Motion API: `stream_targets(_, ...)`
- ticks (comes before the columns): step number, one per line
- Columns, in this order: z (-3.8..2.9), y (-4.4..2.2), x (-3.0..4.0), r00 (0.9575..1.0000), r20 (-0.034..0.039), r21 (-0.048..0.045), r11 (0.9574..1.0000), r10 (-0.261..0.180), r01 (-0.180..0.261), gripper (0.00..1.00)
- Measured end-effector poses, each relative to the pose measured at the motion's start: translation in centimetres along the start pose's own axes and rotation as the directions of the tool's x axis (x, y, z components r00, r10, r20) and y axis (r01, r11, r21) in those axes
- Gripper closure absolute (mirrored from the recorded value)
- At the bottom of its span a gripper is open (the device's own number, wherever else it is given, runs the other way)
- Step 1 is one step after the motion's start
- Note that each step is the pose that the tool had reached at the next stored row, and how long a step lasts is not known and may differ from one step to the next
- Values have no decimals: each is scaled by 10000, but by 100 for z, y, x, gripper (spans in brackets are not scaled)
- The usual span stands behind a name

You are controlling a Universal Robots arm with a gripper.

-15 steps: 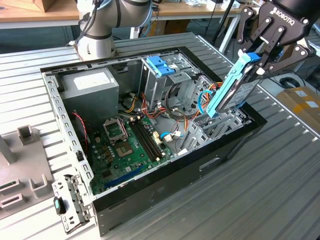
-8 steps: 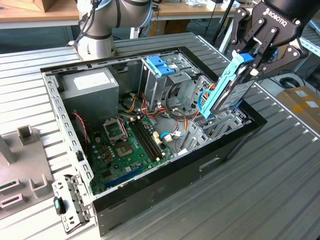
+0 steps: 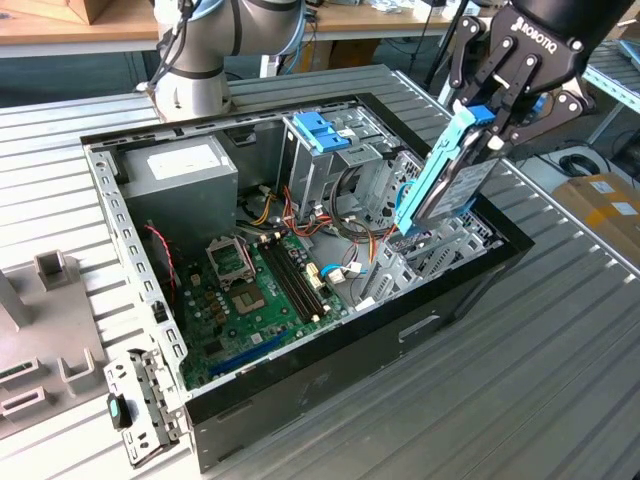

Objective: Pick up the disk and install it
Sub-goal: 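Insert the disk into the insertion slot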

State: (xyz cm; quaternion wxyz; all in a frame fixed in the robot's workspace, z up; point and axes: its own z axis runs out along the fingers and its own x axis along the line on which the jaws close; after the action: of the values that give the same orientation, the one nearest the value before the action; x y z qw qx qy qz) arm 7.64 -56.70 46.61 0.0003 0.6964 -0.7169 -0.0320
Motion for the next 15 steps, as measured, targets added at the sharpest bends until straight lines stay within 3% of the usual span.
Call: stream_targets(15,164,5,6,10000,-13,0,10000,0,0,63)
